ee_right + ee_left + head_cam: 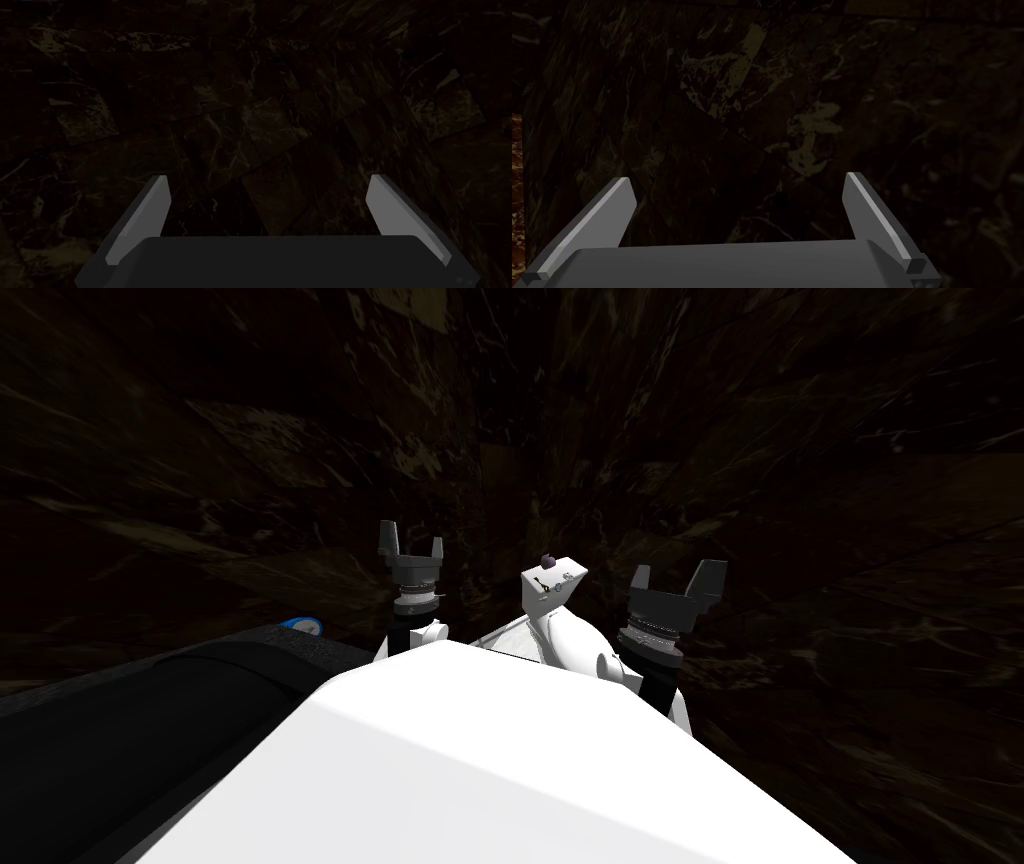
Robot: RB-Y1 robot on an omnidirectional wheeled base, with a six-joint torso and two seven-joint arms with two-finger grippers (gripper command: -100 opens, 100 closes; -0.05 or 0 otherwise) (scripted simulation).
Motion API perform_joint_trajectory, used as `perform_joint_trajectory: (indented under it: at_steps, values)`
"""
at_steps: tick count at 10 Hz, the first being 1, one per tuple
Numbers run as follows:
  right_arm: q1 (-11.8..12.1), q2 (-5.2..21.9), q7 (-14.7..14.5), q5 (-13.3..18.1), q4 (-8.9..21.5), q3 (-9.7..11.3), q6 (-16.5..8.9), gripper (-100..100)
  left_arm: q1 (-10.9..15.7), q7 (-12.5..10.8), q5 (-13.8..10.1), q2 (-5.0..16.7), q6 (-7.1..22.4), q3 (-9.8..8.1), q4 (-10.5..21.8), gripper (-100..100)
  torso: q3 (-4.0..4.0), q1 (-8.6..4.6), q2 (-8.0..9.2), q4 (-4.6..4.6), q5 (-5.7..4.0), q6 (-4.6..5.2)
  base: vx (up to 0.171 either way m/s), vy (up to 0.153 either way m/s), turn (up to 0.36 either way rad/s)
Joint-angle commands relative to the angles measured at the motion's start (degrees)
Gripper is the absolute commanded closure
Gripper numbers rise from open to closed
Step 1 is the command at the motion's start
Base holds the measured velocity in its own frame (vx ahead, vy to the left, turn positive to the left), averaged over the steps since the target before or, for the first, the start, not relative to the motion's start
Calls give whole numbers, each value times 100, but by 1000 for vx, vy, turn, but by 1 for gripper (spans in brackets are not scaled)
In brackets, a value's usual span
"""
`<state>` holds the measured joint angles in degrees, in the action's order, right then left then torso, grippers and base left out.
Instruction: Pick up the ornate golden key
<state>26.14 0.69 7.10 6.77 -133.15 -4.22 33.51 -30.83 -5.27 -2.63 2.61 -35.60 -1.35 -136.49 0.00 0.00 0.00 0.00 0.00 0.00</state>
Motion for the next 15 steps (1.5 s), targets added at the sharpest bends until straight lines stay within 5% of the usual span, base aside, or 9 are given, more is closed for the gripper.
perform_joint_trajectory:
  at_steps: [1,12,14,15]
  values:
    - [-125,244,178,-82,22,40,-254,-100,0,0,0,0,0,0,0,0,0,0,0,0,0,0,2,-9,-18]
    - [-998,764,1557,-714,203,322,-1967,-100,0,0,0,0,0,0,0,0,-3,-4,-4,-1,-1,0,7,-13,-8]
    - [-998,764,1568,-714,203,322,-2173,-100,0,0,0,0,0,0,0,0,-3,-5,-5,-1,-2,0,7,-9,1]
    - [-1166,809,1853,-843,244,374,-2399,-100,0,0,0,0,0,0,0,0,-2,-2,-3,-1,-1,0,10,-7,-7]
